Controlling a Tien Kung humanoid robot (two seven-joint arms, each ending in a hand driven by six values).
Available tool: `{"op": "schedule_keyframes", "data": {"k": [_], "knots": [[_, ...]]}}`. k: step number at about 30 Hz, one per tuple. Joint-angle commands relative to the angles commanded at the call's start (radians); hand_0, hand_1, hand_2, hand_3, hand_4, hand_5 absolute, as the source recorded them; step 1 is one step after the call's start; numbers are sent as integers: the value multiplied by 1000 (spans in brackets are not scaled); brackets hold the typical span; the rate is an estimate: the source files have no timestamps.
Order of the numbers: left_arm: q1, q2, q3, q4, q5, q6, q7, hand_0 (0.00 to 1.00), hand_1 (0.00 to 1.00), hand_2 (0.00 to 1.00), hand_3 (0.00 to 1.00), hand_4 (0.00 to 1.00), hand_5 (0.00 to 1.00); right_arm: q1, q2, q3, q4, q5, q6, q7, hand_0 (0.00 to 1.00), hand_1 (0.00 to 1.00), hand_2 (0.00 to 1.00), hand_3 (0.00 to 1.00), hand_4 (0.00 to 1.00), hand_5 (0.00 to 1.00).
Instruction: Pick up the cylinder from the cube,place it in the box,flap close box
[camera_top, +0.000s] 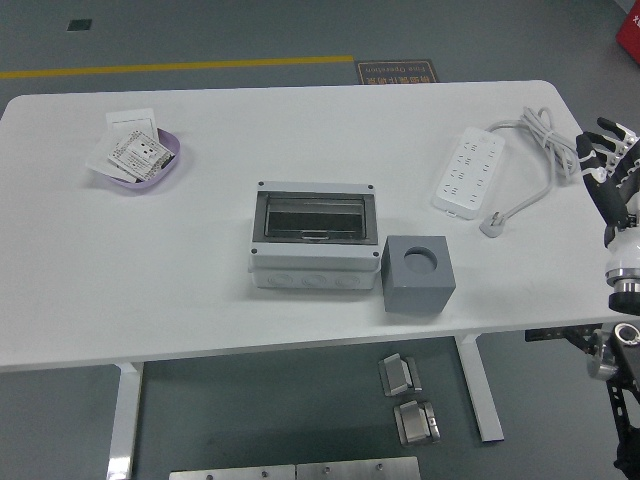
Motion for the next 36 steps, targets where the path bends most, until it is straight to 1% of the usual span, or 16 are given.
{"op": "schedule_keyframes", "data": {"k": [9,17,30,36], "knots": [[2,-3,4,0,-14,1,1,645,658,558,667,700,331,-5,-3,-6,-5,3,0,0,743,635,687,750,925,543],[0,-7,-3,0,-7,-1,1,645,657,558,667,700,331,-2,-5,-10,-6,10,-1,-1,742,636,686,750,922,537],[0,2,-2,0,-11,1,0,643,658,558,666,700,331,0,-1,-29,-12,12,-2,1,742,634,686,750,916,532],[7,-3,-13,0,-15,6,11,644,658,557,666,700,330,2,-3,-39,-16,10,-3,-2,741,635,686,750,917,532]]}}
